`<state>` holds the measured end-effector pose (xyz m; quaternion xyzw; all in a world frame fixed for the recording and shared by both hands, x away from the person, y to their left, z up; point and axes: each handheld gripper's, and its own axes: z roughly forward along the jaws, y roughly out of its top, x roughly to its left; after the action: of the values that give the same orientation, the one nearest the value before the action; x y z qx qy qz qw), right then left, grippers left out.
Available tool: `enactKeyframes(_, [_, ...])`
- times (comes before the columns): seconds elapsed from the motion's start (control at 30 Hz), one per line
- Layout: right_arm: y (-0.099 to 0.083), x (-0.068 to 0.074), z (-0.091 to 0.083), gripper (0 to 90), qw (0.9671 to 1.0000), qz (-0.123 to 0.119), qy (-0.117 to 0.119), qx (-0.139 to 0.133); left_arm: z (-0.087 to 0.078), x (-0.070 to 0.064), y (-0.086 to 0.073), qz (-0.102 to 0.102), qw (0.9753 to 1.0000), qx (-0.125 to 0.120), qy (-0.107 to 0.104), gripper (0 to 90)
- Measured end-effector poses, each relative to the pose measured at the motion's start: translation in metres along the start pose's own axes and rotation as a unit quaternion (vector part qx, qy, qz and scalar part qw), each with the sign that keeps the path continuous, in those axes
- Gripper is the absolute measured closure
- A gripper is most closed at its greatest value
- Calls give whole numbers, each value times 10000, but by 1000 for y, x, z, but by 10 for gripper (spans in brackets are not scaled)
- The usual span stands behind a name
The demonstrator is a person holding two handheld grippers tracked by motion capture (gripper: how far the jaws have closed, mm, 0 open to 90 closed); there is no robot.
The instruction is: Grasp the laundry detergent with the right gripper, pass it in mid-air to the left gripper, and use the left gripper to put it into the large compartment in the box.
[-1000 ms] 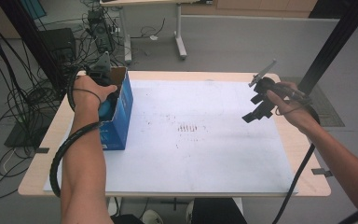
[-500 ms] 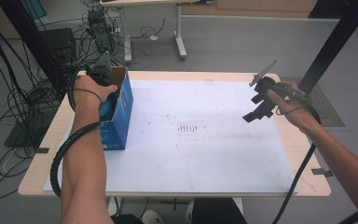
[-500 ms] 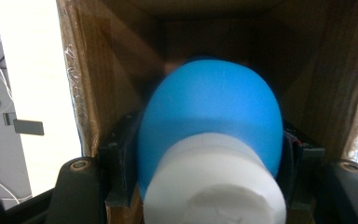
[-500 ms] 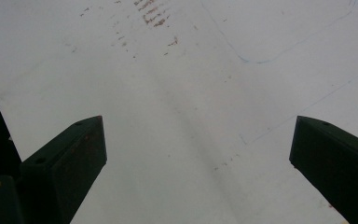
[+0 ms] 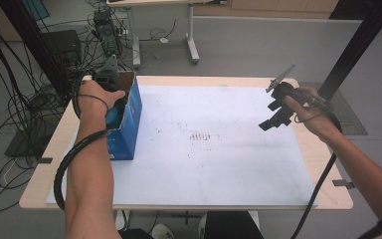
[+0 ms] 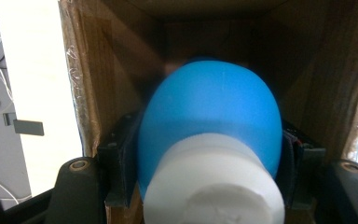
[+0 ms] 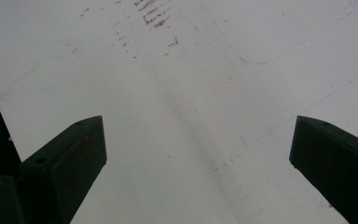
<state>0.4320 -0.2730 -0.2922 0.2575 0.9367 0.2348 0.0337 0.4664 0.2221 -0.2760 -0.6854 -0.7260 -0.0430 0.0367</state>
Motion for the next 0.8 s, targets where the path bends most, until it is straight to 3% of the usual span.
enactKeyframes(0.8, [-2,-1,-2,36,10000,23,-17,-22,0,-1,0,-8,10000,-12,25,351])
